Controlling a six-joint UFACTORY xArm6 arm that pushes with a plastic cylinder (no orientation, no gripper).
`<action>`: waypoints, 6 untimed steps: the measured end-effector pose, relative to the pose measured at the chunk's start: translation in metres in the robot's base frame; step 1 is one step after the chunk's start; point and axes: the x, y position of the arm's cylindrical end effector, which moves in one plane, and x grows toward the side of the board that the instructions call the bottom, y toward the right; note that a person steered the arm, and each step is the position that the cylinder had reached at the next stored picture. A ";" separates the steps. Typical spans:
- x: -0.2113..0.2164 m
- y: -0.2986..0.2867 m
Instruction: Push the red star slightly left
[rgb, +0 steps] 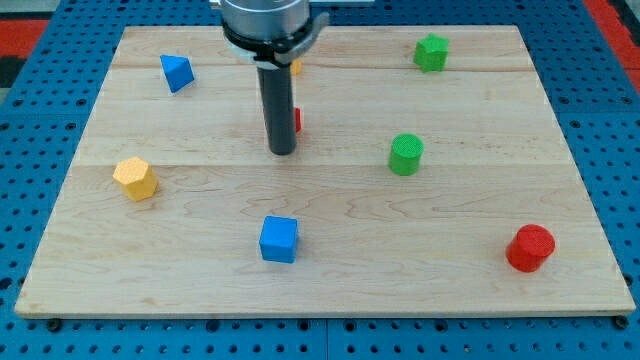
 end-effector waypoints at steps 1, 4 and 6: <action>0.004 0.043; -0.053 0.007; -0.042 -0.076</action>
